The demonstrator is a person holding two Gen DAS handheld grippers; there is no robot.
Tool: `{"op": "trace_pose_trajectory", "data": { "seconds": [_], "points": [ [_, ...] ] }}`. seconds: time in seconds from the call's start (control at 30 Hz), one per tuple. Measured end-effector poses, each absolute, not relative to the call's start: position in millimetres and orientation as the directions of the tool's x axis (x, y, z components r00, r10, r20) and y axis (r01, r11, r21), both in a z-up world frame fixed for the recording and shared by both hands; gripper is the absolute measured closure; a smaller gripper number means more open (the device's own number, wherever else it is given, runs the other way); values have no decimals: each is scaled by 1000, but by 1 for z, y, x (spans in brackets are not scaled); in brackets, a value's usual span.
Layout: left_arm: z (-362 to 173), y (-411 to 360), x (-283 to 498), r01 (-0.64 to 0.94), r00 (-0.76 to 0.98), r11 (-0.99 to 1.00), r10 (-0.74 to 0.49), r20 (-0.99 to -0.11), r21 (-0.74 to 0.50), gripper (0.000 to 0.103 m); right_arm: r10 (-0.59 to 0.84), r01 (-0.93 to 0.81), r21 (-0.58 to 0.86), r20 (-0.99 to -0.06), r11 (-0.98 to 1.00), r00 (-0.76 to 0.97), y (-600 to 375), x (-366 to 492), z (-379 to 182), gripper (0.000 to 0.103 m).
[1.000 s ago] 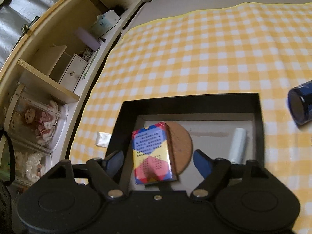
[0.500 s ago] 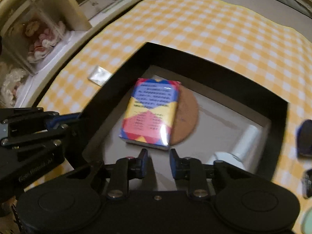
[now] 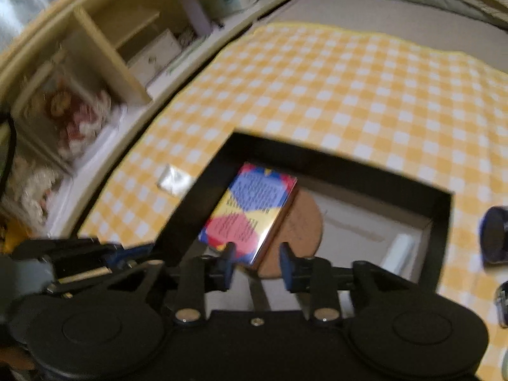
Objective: Organize rigid objects
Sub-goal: 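Lower the card box into the black box onto the coaster and release, then move the right tool to the blue bottle and close on it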
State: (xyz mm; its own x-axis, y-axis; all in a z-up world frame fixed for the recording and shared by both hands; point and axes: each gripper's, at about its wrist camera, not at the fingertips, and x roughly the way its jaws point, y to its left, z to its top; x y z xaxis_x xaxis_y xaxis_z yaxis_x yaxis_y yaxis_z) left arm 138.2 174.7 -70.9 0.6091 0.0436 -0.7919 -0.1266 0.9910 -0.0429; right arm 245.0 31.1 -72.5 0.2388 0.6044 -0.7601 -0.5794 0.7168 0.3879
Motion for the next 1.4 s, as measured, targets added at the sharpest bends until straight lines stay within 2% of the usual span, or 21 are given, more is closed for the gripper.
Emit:
{"op": "trace_pose_trajectory", "data": {
  "seconds": [0.07, 0.23, 0.4, 0.47, 0.6, 0.73, 0.8, 0.87, 0.93, 1.07, 1.4],
  "points": [
    [-71, 174, 138, -128, 609, 991, 48, -791, -39, 97, 621, -569, 396, -734, 720, 275, 21, 247, -61, 49],
    [-72, 171, 139, -129, 610, 991, 61, -790, -23, 97, 603, -485, 401, -697, 777, 389, -14, 261, -36, 22],
    [-71, 169, 140, -130, 608, 991, 68, -791, -14, 97, 524, -360, 386, -700, 849, 485, -58, 281, -26, 15],
    [-71, 169, 140, -129, 608, 992, 68, -791, -14, 97, 464, -278, 372, -696, 886, 548, -79, 287, -27, 6],
    [-71, 170, 139, -128, 608, 992, 67, -791, -14, 97, 352, -135, 340, -730, 931, 587, -111, 299, -40, 5],
    [-71, 170, 140, -129, 608, 992, 69, -791, -12, 97, 278, 57, 364, -794, 929, 541, -142, 314, -61, 6],
    [-72, 170, 140, -128, 607, 992, 70, -791, -11, 97, 278, 139, 396, -815, 908, 508, -153, 319, -72, 12],
    [-71, 170, 140, -128, 607, 992, 70, -791, -11, 97, 303, 204, 439, -826, 875, 476, -163, 324, -84, 26],
    [-71, 170, 140, -128, 608, 992, 69, -791, -12, 97, 331, 238, 473, -824, 848, 460, -168, 327, -93, 33],
    [-72, 170, 140, -128, 608, 992, 67, -791, -14, 97, 353, 258, 495, -823, 830, 445, -163, 332, -103, 39],
    [-72, 173, 140, -124, 610, 992, 55, -790, -27, 97, 310, 286, 455, -847, 843, 432, -142, 342, -117, 40]
  ]
}}
